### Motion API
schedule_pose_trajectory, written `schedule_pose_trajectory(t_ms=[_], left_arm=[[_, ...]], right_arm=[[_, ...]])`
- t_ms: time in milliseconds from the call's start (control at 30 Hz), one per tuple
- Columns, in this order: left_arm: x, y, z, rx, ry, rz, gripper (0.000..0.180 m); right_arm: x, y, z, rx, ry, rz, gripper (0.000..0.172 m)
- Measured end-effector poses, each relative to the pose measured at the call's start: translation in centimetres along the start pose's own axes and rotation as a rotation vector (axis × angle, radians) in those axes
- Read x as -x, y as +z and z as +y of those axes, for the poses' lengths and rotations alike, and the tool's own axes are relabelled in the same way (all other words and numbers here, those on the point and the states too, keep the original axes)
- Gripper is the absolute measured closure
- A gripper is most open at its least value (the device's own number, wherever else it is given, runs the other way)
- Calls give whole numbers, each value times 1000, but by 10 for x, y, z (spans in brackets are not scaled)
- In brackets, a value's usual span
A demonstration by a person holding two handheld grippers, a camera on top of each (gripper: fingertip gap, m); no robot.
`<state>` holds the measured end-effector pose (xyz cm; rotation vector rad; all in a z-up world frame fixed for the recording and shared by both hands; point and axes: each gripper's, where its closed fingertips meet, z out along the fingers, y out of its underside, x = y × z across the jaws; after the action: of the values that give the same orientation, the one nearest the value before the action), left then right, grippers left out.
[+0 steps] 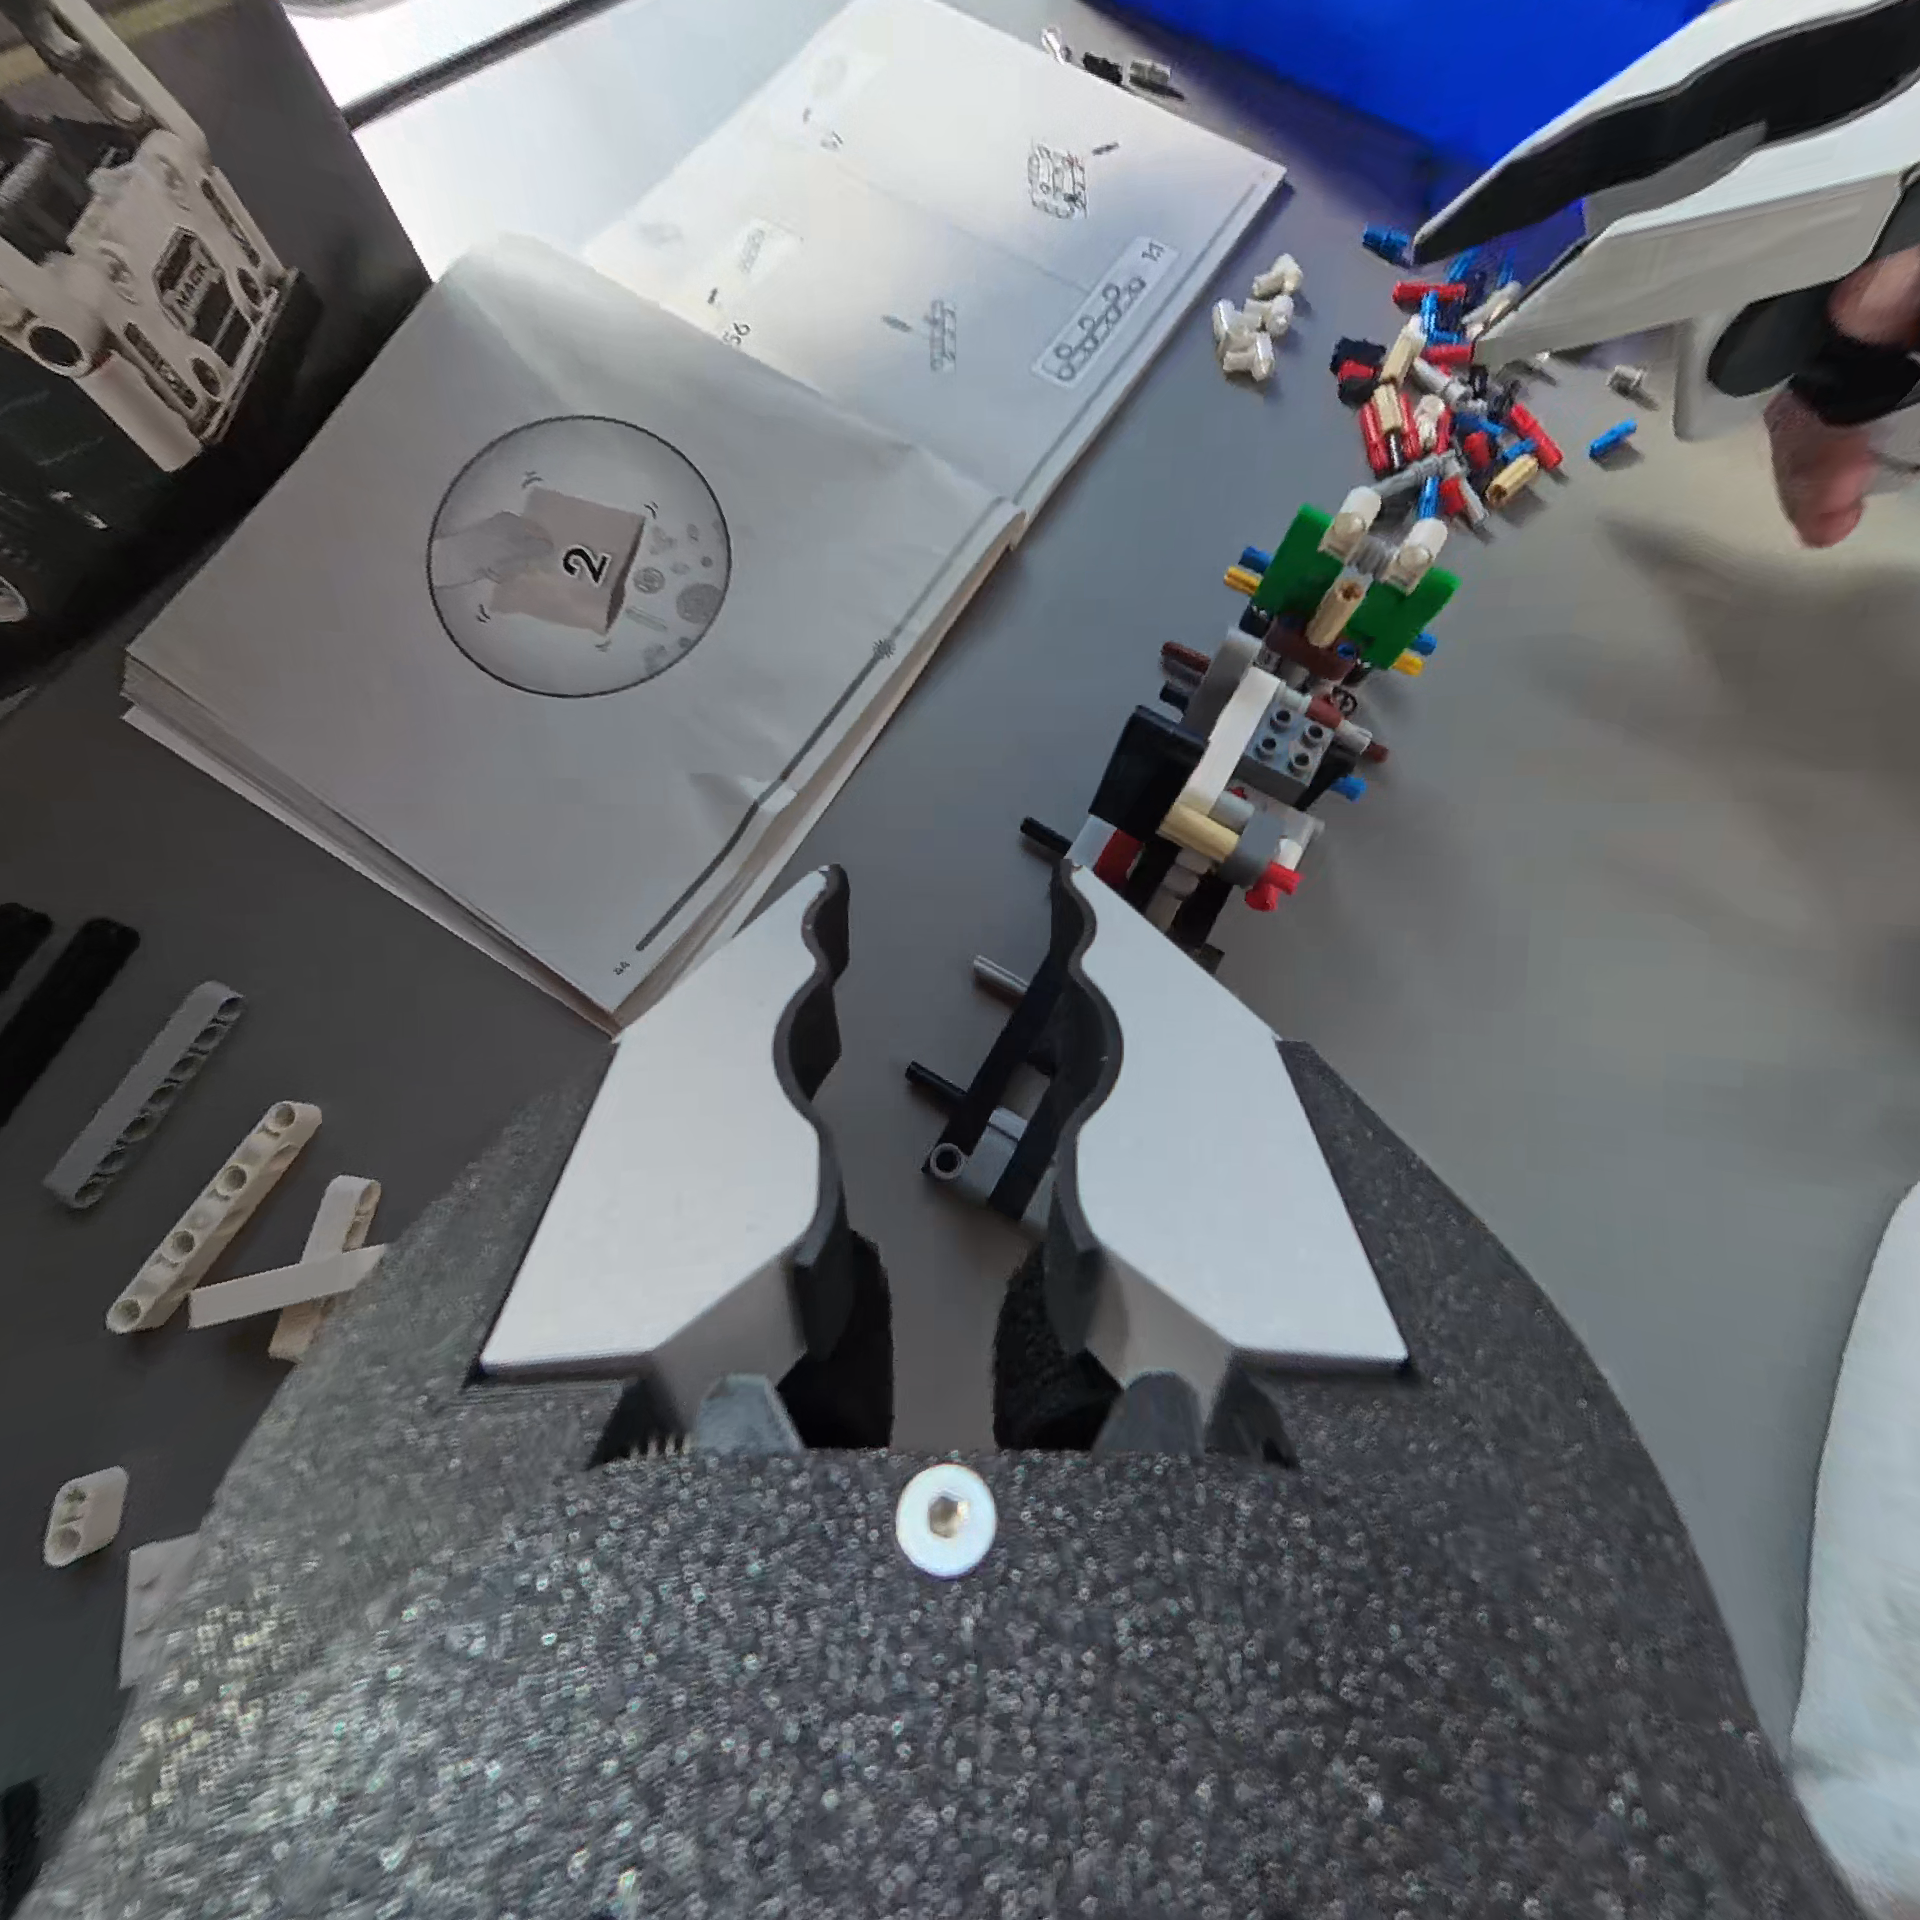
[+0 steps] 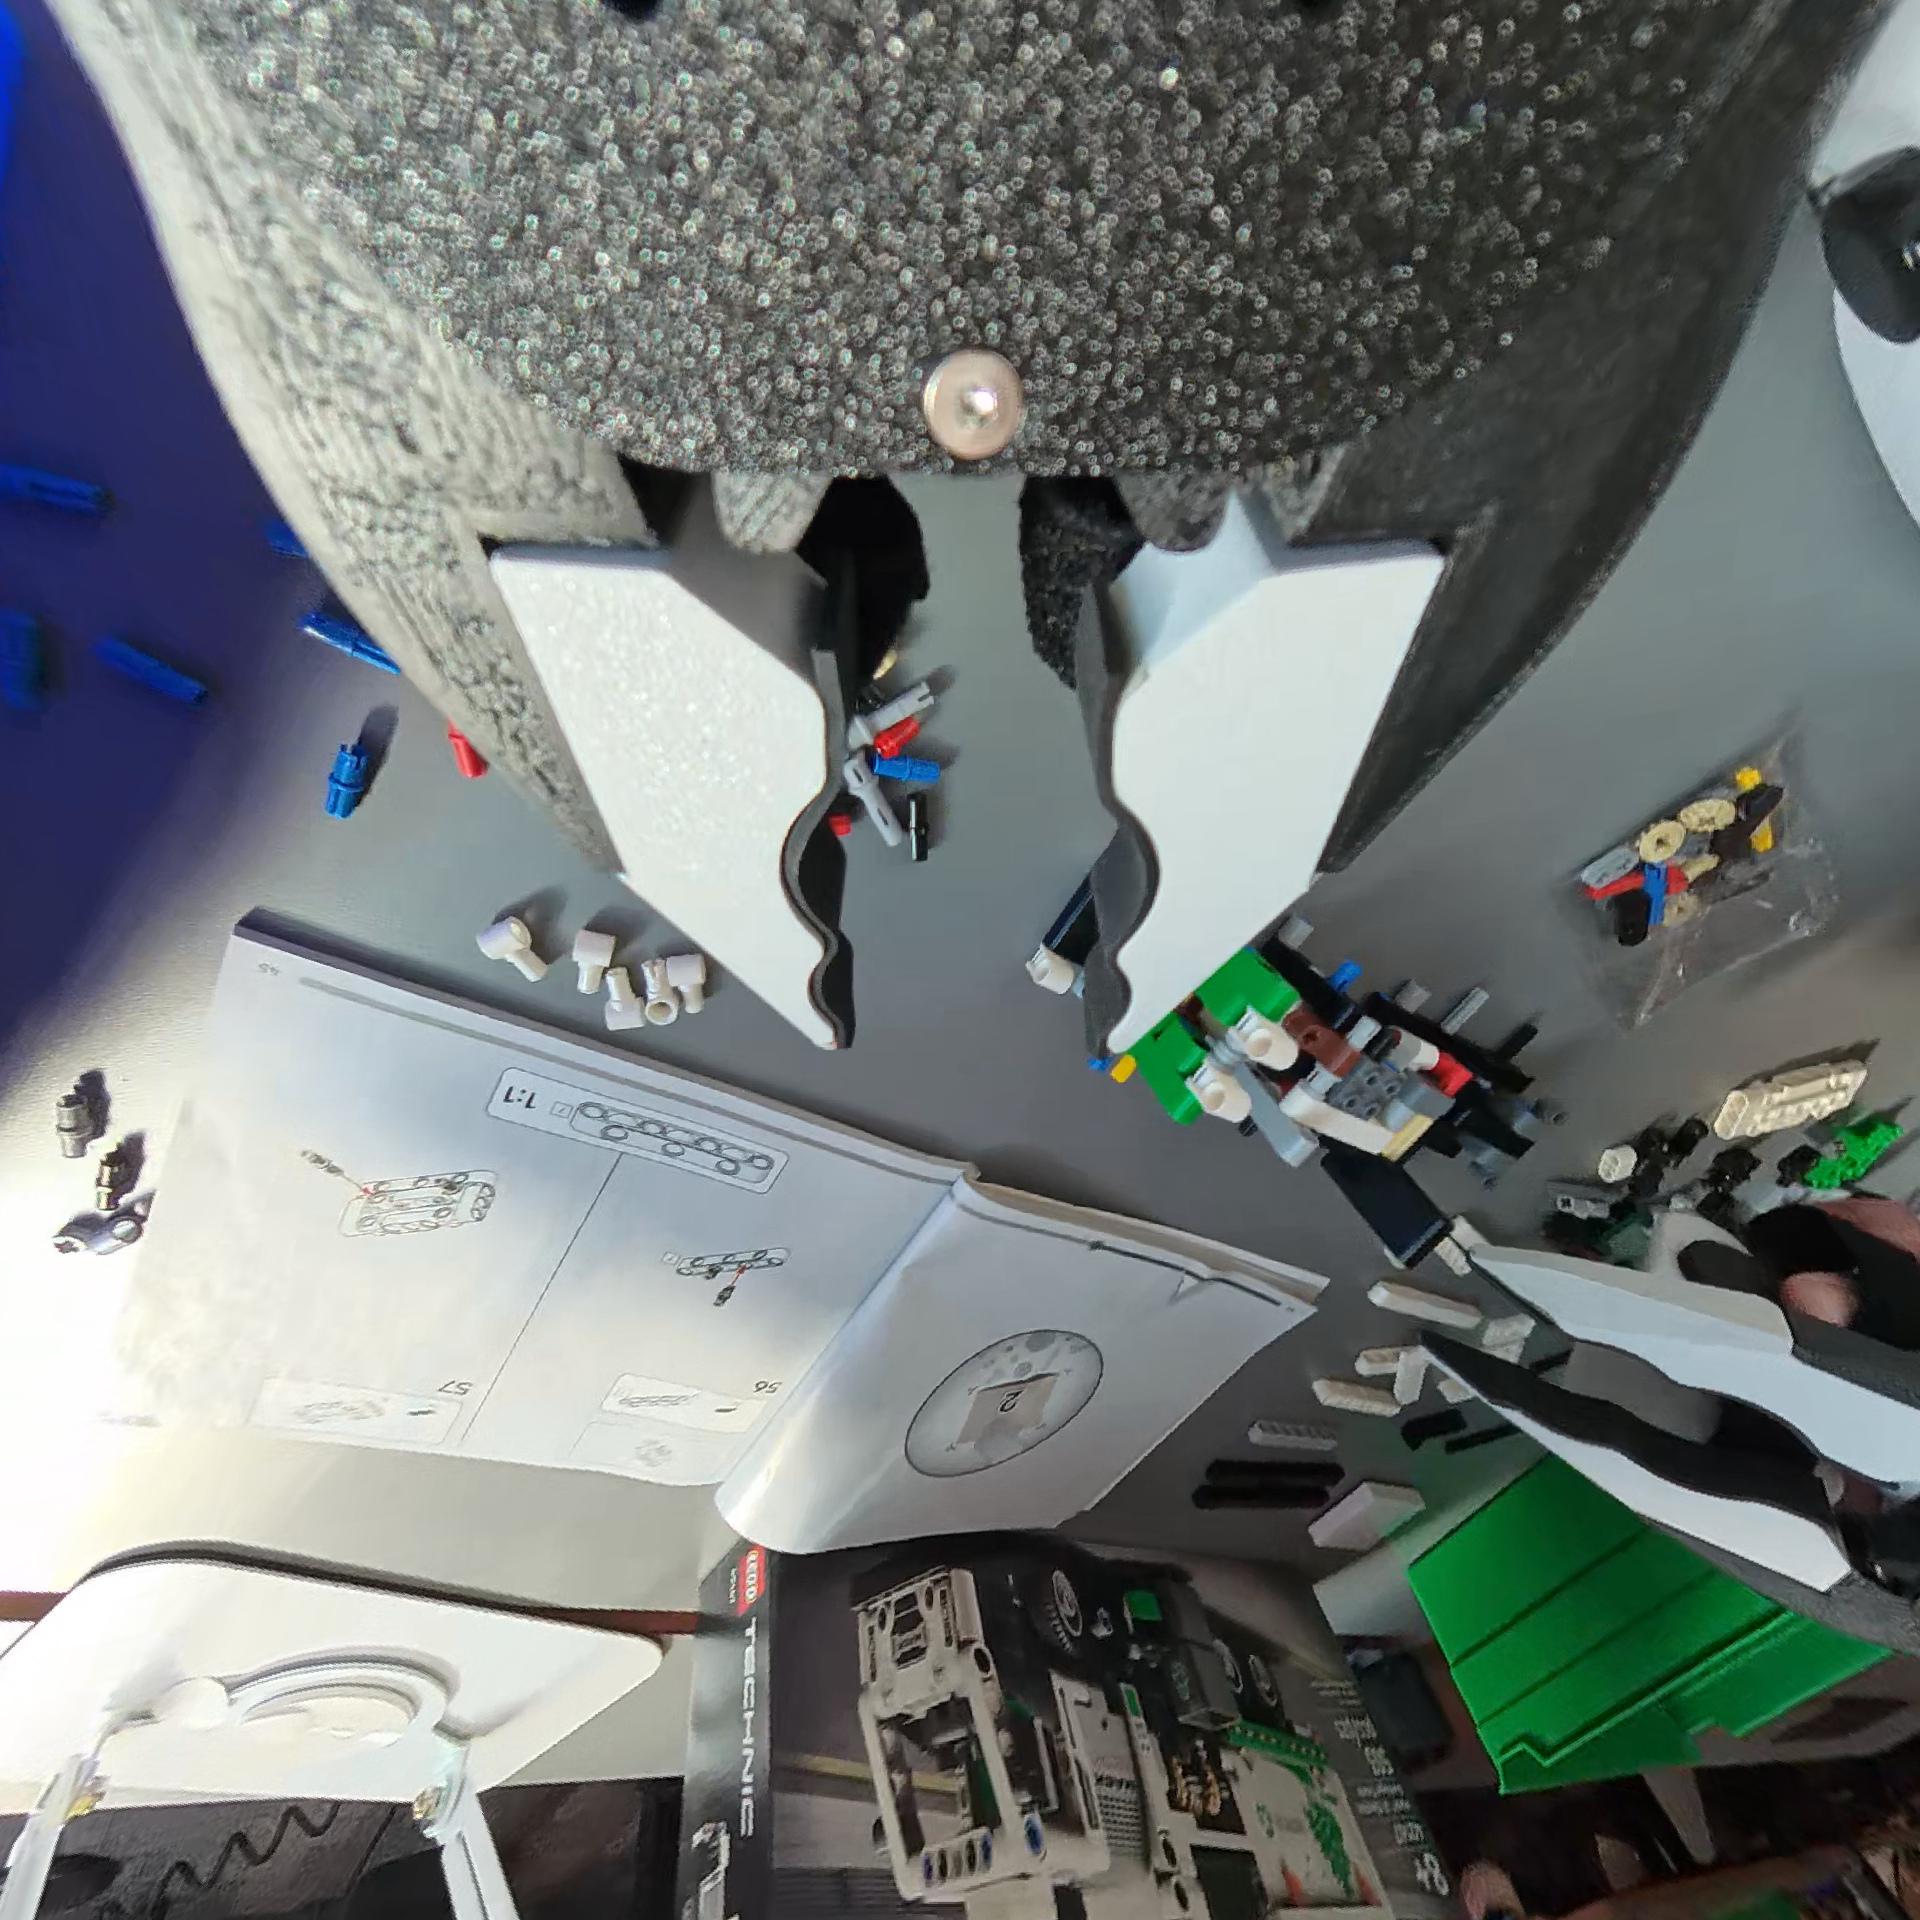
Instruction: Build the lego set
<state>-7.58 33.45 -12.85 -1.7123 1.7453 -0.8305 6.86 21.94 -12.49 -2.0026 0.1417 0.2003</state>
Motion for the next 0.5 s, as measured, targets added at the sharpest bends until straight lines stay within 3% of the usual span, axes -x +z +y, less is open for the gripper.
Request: schedule_pose_trajectory(t_ms=[67, 233, 500], left_arm=[[3, 4, -9, -34, -35, -5, 145], [10, 17, -21, -68, -41, -31, 149], [25, 31, -26, -33, -20, -81, 149]], right_arm=[[-8, 7, -1, -11, 61, 11, 118], [-17, 21, 0, 70, 119, -5, 134], [-54, 48, 5, 242, 18, 107, 134]])
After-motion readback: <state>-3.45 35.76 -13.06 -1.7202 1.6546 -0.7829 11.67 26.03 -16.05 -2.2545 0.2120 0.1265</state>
